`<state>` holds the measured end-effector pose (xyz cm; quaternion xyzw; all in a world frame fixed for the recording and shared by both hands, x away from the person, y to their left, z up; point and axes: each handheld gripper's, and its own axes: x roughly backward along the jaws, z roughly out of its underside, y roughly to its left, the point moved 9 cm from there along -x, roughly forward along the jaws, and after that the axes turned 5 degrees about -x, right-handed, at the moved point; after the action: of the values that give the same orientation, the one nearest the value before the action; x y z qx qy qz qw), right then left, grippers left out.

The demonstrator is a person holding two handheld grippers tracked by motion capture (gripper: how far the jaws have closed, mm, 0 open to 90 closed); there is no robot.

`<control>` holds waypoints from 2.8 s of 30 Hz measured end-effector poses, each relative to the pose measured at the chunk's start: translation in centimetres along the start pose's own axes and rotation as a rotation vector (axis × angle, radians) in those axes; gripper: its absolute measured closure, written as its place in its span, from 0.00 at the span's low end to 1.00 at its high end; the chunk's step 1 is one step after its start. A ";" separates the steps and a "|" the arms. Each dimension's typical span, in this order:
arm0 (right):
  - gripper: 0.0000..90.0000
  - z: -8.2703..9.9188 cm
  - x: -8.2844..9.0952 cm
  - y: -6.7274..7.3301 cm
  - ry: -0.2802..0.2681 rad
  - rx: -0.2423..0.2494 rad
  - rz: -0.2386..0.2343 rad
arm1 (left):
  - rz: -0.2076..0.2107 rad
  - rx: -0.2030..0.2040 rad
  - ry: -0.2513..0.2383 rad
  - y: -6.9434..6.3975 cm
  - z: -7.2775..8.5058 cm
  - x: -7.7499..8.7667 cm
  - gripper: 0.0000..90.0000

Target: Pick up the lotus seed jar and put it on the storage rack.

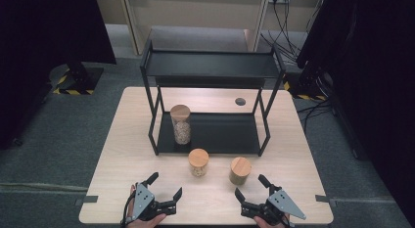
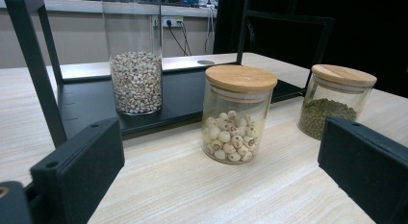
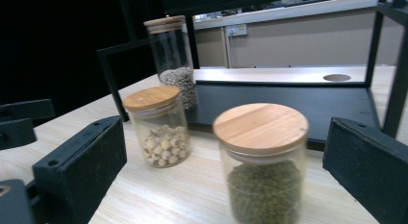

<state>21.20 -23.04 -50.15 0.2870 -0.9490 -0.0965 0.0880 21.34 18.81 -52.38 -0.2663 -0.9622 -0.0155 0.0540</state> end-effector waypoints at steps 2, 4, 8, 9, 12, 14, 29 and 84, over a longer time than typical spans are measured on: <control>0.02 0.0 -0.1 0.4 0.006 0.002 -0.012 | 0.000 0.002 0.001 0.1 0.0 0.0 0.02; 0.02 0.1 -0.3 0.8 0.009 0.012 -0.025 | 0.000 -0.005 0.001 0.1 0.0 0.0 0.02; 0.02 0.1 -0.9 2.0 0.019 0.029 -0.060 | -0.001 -0.009 0.001 0.1 0.1 0.0 0.02; 0.02 0.2 -1.0 2.2 0.021 0.033 -0.066 | 0.000 -0.012 0.001 0.1 0.0 0.0 0.02; 0.02 0.2 -1.8 3.0 0.034 0.042 -0.091 | 0.001 -0.007 0.000 0.2 0.0 0.0 0.02; 0.02 0.2 -2.3 3.5 0.040 0.044 -0.103 | 0.001 -0.006 0.000 0.2 0.0 0.1 0.02; 0.04 -0.5 -6.4 6.2 0.067 0.061 -0.160 | 0.011 -0.009 -0.012 0.1 0.0 0.2 0.02; 0.18 0.1 -16.4 7.1 0.227 0.141 0.043 | 0.013 0.003 -0.008 0.1 0.0 0.2 0.02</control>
<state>30.90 -7.98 -50.46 0.2812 -0.9433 0.0053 0.1764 21.18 18.99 -52.36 -0.2727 -0.9607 -0.0127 0.0508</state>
